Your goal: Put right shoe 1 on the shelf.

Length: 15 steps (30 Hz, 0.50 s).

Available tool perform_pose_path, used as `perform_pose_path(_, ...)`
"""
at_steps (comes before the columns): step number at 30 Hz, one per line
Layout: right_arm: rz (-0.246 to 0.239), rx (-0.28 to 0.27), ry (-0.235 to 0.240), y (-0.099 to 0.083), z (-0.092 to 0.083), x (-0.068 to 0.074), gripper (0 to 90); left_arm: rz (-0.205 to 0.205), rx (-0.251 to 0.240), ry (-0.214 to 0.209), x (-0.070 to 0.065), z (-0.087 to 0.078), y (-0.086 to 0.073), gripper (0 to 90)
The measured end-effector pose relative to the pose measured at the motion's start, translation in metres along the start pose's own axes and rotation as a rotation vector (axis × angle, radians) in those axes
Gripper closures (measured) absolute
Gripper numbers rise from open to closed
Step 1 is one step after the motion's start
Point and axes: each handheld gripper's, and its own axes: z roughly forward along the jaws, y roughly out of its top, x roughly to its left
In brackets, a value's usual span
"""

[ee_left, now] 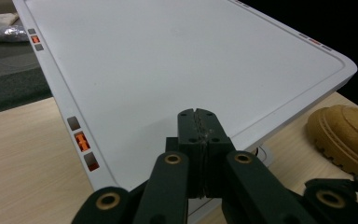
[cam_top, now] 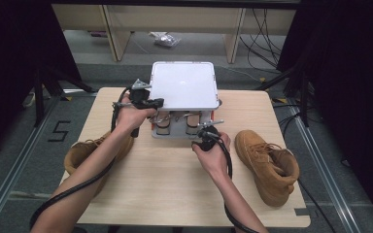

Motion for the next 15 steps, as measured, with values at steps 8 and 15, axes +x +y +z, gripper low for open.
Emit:
perform_pose_path(8, -0.076, -0.037, 0.074, -0.02, -0.022, -0.002, 42.9, 0.006, -0.012, -0.005, 0.002, -0.022, 0.001, 77.8)
perform_pose_path(15, -0.067, -0.074, 0.107, -0.042, -0.03, -0.011, 39.7, 0.0, -0.027, 0.014, 0.013, -0.057, -0.014, 64.4)
